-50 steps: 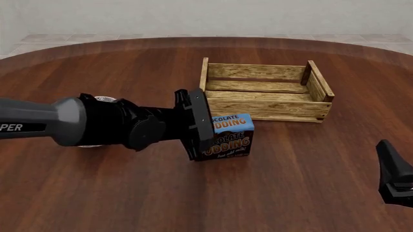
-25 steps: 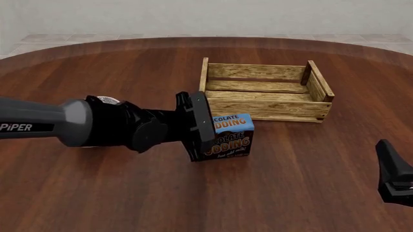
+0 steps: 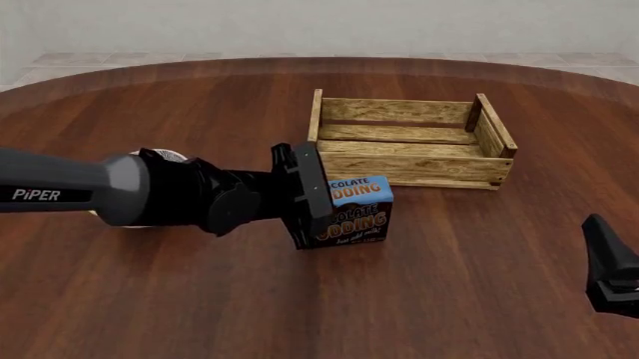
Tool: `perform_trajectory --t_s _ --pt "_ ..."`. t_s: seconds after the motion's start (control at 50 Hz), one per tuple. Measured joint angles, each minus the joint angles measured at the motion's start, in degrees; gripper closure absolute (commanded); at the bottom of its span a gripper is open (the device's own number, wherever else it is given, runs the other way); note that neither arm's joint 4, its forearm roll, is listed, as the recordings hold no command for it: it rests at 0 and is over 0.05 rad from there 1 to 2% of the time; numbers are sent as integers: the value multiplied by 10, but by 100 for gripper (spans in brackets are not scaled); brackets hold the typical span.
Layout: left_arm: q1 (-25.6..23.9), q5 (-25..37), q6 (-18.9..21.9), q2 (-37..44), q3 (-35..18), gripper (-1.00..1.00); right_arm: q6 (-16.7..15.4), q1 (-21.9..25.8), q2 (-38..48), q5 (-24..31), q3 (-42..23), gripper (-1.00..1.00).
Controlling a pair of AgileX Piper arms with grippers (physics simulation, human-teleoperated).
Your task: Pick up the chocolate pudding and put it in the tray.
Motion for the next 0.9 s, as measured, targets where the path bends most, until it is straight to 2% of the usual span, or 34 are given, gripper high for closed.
perform_trajectory --t_s 0.9 --pt "-1 -23 -12 18 -1 -100 0 -3 7 -1 -5 -100"
